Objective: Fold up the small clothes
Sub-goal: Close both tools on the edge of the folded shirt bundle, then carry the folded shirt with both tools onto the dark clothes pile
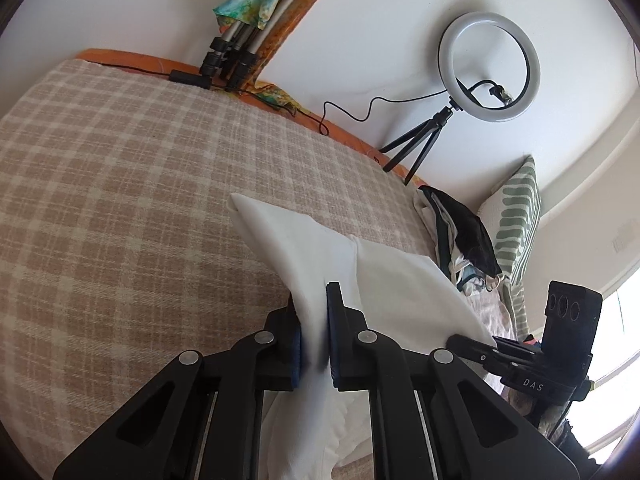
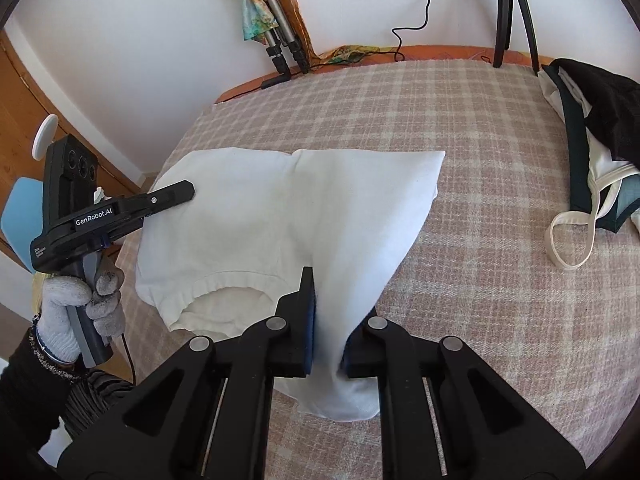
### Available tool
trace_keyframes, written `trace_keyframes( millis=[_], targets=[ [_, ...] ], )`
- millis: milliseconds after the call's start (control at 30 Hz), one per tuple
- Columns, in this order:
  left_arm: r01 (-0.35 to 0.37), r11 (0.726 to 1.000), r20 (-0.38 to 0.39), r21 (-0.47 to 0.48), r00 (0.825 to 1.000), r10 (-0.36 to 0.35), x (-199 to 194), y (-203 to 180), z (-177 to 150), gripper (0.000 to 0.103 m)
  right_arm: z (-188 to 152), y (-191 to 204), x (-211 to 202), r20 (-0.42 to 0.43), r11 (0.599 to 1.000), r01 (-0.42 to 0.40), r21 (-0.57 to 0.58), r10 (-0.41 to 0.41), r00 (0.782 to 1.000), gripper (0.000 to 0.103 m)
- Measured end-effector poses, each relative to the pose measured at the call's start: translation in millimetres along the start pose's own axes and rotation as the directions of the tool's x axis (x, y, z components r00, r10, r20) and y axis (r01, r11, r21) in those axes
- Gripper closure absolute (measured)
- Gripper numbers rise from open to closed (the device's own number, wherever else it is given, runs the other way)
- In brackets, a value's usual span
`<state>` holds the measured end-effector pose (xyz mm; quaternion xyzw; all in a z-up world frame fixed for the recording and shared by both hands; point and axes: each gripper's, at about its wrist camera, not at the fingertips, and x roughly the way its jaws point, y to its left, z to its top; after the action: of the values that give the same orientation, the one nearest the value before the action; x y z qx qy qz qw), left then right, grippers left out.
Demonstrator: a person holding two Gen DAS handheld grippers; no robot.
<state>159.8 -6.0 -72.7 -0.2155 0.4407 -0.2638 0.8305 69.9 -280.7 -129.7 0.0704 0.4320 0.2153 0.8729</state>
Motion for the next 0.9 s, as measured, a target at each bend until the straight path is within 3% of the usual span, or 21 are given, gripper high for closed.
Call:
trace_keyframes(
  millis=[200,467,667,900],
  targets=[
    [0.070,0.996,0.018,0.057,0.997,-0.071,5.0,-42.3,14.8,0.095,6.3,-10.6,-39.1,0.066,0.998,0.051,-0.035,-0.049,0.997,0.093],
    [0.194,0.973,0.003,0.126,0.981,-0.196,44.2,-118.6,47.6,0.095,12.7,-57.7,-104.4,0.129,0.973,0.220,-0.073,-0.210,0.969,0.093],
    [0.244,0.945,-0.020,0.218,0.969,-0.246,85.4,-188.1,67.1,0.095,24.7,-99.6,-149.3,0.173,0.925,0.370,-0.085,-0.352,0.920,0.093],
    [0.315,0.910,-0.045,0.270,0.948,-0.314,139.4,-259.4,83.9,0.095,40.7,-151.7,-188.0,0.204,0.850,0.520,-0.085,-0.496,0.844,0.093]
  ],
)
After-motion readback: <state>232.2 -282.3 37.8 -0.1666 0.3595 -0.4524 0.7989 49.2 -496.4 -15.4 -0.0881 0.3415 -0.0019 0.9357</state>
